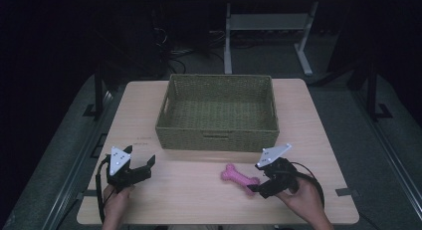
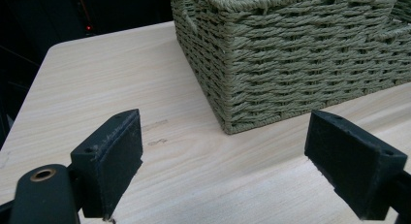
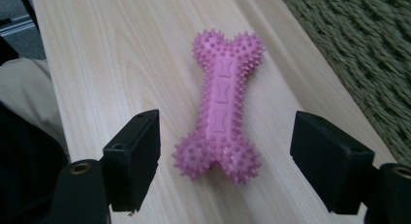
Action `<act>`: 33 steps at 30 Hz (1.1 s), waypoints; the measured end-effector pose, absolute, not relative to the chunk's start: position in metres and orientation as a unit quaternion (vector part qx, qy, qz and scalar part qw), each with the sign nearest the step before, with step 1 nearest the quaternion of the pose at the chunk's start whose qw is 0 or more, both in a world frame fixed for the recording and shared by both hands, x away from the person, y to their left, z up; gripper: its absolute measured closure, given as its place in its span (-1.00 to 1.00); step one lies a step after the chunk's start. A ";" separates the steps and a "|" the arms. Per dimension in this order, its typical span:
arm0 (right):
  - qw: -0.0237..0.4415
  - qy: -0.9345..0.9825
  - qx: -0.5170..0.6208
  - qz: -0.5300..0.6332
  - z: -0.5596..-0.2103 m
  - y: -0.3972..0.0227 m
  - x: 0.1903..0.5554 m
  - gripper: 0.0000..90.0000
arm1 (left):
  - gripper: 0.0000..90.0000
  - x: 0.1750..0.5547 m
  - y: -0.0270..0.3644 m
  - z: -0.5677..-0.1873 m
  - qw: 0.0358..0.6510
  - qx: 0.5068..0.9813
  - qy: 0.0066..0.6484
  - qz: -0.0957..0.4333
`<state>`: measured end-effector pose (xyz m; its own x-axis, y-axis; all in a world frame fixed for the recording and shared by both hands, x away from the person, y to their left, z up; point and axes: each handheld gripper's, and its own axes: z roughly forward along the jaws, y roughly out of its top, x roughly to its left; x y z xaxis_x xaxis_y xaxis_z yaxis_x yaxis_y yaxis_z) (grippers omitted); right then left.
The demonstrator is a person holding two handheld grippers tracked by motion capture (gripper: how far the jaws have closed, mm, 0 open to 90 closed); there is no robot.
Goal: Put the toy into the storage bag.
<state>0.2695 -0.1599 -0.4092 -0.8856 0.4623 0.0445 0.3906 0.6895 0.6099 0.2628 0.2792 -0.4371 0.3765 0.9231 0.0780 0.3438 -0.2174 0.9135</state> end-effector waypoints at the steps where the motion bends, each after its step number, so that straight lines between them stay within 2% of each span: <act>1: 0.056 0.917 0.232 0.318 -0.409 -0.160 0.270 -0.43 | -0.71 0.263 0.279 -0.437 0.436 0.706 0.449 0.332; 29: 0.032 0.937 0.213 0.275 -0.414 -0.124 0.282 -0.40 | -0.71 0.263 0.285 -0.437 0.440 0.701 0.454 0.330; 33: 0.024 0.940 0.212 0.266 -0.418 -0.119 0.287 -0.30 | -0.71 0.263 0.286 -0.437 0.440 0.700 0.455 0.331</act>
